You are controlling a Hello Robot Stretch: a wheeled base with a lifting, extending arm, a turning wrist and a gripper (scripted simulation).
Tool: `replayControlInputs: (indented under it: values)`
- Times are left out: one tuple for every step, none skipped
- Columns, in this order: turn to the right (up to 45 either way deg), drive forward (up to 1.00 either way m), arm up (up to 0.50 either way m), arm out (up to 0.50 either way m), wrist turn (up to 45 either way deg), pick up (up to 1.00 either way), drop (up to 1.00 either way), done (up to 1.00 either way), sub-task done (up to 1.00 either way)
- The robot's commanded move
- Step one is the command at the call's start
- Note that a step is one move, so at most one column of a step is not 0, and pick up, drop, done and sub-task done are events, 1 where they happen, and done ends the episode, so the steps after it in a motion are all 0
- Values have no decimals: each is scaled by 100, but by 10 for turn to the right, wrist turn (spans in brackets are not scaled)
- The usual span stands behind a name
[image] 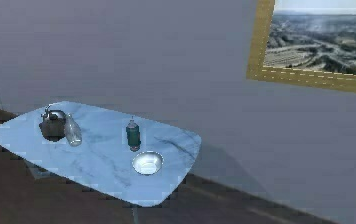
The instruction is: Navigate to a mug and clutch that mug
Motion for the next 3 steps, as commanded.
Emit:
replayControlInputs:
  values:
    - [-120,0,0,0,0,0,0,0,0]
    - [0,0,50,0,0,0,0,0,0]
    - [0,0,38,0,0,0,0,0,0]
